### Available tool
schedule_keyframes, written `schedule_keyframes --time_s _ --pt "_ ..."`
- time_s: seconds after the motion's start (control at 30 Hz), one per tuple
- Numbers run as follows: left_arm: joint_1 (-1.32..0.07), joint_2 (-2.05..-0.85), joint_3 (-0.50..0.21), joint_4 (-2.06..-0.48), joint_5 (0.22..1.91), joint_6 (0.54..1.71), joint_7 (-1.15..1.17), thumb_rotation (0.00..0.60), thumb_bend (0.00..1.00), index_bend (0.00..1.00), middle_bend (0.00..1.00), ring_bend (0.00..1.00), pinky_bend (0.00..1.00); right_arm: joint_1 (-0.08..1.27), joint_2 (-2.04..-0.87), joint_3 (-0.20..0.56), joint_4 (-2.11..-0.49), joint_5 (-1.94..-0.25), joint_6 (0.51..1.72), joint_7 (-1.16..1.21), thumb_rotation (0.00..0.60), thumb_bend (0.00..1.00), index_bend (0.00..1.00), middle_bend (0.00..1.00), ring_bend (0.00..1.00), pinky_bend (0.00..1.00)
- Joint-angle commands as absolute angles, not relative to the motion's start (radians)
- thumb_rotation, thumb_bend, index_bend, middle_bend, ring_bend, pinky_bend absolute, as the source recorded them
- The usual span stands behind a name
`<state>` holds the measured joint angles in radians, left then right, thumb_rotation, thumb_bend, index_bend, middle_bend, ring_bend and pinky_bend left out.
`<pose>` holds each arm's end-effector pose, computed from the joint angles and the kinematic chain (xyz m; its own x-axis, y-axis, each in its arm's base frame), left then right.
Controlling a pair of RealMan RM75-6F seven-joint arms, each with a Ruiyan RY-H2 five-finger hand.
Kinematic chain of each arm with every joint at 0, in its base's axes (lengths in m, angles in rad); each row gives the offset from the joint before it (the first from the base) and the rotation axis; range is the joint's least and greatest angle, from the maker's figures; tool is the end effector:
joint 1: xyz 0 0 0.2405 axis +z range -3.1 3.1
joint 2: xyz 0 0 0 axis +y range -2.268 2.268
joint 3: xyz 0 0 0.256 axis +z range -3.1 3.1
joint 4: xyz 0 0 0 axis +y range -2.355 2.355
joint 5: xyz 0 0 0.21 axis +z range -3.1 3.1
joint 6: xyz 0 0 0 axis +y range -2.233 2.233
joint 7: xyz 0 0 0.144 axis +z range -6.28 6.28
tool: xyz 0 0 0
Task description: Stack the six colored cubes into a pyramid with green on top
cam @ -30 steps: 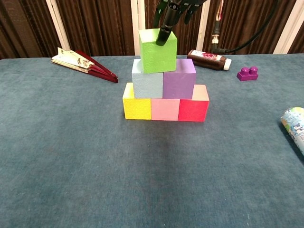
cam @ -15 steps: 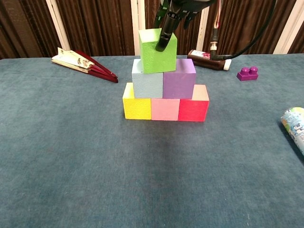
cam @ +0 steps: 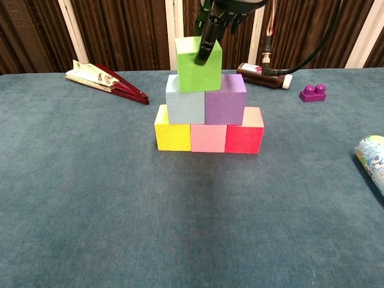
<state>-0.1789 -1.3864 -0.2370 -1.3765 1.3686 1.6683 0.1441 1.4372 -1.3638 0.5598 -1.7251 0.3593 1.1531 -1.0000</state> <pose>-0.3063 0.2386 0.1535 0.4467 -0.3687 0.8152 0.8929 0.1264 -0.4322 0.0596 -0.3953 0.0500 0.3260 -0.4572 0.8275 -0.9391 -0.0558 0.3391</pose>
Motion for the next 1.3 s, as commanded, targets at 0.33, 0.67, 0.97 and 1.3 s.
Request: schedule_keyframes --time_s 0.33,0.67,0.97,1.3 --pt "-0.178 -1.405 -0.250 -1.351 1.372 1.682 0.134 0.600 0.31 0.09 0.02 0.00 0.00 1.465 -1.366 0.577 -1.730 0.387 1.207 -1.025 0.600 0.35 0.35 0.35 0.16 0.00" --pt "-0.177 -1.404 -0.252 -1.357 1.360 1.670 0.156 0.600 0.31 0.09 0.02 0.00 0.00 1.489 -1.359 0.605 -1.743 0.450 1.268 -1.074 0.600 0.35 0.36 0.36 0.17 0.00" --pt "-0.174 -1.402 -0.260 -1.360 1.349 1.670 0.163 0.600 0.31 0.09 0.02 0.00 0.00 1.525 -1.389 0.645 -1.713 0.507 1.346 -1.106 0.600 0.35 0.36 0.37 0.18 0.00" --pt "-0.173 -1.395 -0.262 -1.363 1.343 1.658 0.159 0.600 0.31 0.09 0.02 0.00 0.00 1.569 -1.467 0.697 -1.644 0.519 1.451 -1.098 0.600 0.35 0.37 0.37 0.18 0.00"
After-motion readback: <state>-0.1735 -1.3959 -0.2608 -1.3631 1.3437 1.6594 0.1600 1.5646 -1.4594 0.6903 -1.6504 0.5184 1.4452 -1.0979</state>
